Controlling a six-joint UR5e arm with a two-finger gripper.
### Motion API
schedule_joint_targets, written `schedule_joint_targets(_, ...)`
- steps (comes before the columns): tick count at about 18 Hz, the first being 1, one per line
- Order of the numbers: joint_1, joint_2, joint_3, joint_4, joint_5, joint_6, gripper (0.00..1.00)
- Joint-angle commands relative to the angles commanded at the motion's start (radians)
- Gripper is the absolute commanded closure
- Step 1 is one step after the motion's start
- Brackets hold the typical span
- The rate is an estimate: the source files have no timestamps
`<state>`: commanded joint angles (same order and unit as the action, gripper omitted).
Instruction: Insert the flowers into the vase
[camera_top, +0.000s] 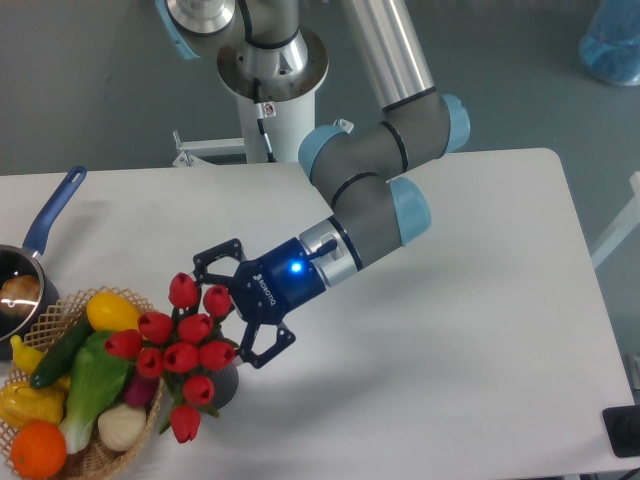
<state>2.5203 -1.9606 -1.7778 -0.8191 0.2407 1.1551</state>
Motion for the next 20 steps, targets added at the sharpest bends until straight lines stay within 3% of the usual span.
schedule_joint_targets(5, 0.049, 0.103, -0.040, -0.003, 0.089, -0.002, 0.00)
schedule_joint_targets(13, 0.121, 0.196, -0.038, -0.006, 0.187, -0.012, 0.00)
schedule_joint_targets(20, 0.265, 0.221, 0.023, 0.002, 0.592, 0.028, 0.00)
